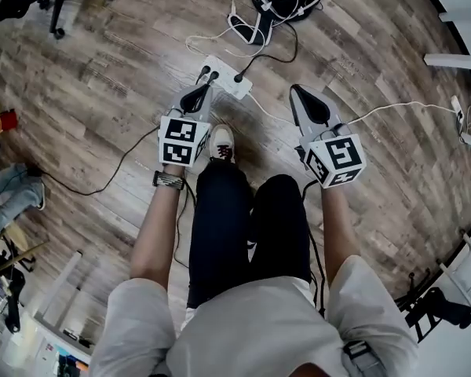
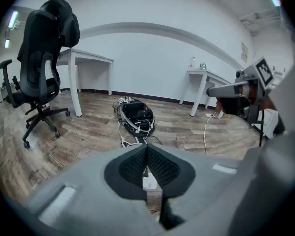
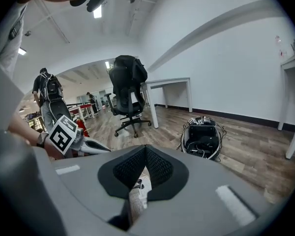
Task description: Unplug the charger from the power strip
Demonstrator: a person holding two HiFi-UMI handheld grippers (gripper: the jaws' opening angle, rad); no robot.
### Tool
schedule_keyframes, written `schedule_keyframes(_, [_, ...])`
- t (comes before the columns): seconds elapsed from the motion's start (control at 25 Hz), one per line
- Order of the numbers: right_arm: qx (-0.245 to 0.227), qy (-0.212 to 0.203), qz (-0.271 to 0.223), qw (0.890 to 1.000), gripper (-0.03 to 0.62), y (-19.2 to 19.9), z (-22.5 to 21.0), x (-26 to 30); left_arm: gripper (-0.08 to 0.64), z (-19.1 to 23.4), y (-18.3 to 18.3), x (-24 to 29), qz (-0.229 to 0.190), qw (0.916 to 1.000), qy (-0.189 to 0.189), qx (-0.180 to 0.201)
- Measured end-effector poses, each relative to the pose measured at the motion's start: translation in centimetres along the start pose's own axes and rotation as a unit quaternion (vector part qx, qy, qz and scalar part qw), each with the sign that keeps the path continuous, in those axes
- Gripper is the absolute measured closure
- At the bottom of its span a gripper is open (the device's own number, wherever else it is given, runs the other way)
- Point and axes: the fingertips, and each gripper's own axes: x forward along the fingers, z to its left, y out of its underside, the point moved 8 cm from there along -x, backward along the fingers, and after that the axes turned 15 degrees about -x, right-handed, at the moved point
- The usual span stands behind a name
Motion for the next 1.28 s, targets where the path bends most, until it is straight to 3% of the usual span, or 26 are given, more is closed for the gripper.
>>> schedule_keyframes(0.2, [-0.003,-0.011,0.010,1.000,0.589,7.0,-0.1,5.3,0.557,3.8,5.9,6.1,0.012,0.9999,0.002,0.000])
schedule_keyframes(0.44, [0.007,-0.020,0.017,1.000,0.589,14.8,-0.2,9.3,0.523,5.1,11.6,11.7,0.023,0.9996,0.008,0.012])
schedule_keyframes(0.64, [0.029,-0.059,0.021,0.998,0.589,20.0,0.8,12.9,0.486,5.9,14.1,15.2,0.022,0.9996,0.010,0.016])
schedule_keyframes(0.76, [0.030,-0.057,0.016,0.998,0.589,22.8,1.1,14.5,0.457,6.3,15.5,16.4,0.019,0.9994,0.007,0.026])
schedule_keyframes(1.04, [-0.011,-0.101,0.021,0.995,0.589,27.6,2.3,18.5,0.425,7.0,19.2,19.4,0.021,0.9977,0.028,0.059])
schedule_keyframes(1.28, [-0.016,-0.086,0.049,0.995,0.589,31.4,2.4,21.0,0.394,7.7,21.5,21.5,0.008,0.9971,0.027,0.070])
